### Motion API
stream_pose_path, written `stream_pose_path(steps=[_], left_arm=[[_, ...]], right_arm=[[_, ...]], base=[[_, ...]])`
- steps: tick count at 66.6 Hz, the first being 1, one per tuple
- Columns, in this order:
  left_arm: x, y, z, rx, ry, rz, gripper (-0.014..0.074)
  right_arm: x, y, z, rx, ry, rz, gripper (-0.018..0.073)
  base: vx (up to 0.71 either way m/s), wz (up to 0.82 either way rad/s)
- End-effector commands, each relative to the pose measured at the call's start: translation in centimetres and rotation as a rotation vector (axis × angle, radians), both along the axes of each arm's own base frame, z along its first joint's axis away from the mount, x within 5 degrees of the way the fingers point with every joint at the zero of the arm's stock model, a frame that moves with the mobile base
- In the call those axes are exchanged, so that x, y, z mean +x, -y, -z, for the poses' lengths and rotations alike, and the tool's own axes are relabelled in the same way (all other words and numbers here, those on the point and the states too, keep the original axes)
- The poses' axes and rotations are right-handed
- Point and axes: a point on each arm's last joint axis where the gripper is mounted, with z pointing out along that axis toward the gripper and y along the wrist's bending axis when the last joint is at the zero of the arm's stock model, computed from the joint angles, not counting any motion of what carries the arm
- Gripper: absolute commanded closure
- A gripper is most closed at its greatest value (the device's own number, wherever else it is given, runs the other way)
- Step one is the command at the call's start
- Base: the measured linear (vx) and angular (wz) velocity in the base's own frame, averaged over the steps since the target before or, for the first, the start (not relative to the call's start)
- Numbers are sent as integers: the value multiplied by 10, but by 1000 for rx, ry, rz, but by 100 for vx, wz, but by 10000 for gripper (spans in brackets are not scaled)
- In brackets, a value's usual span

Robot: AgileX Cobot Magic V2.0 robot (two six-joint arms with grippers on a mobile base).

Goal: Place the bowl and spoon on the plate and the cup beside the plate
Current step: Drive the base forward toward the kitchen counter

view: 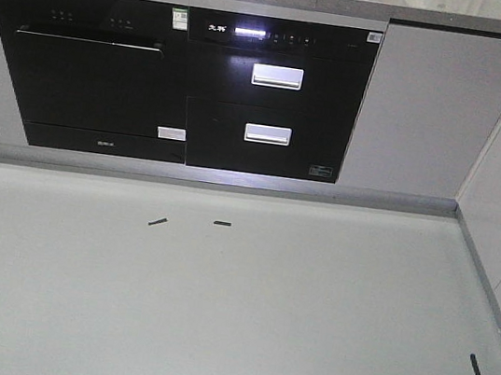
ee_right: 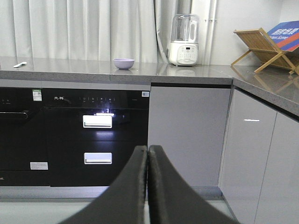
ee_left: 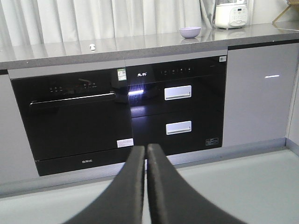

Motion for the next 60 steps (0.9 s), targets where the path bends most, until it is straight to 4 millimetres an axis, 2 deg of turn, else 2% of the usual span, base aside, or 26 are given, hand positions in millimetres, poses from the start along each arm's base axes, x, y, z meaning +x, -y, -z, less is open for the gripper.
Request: stream_pose_path(steps=[1,60], left_arm=[[0,-1,2,-23,61,-6,602],[0,-1,2,-23,61,-6,602]], right_arm=[[-1,1,-2,-11,67,15,564],[-1,1,-2,-11,67,15,564]], base=[[6,5],[3,-2]])
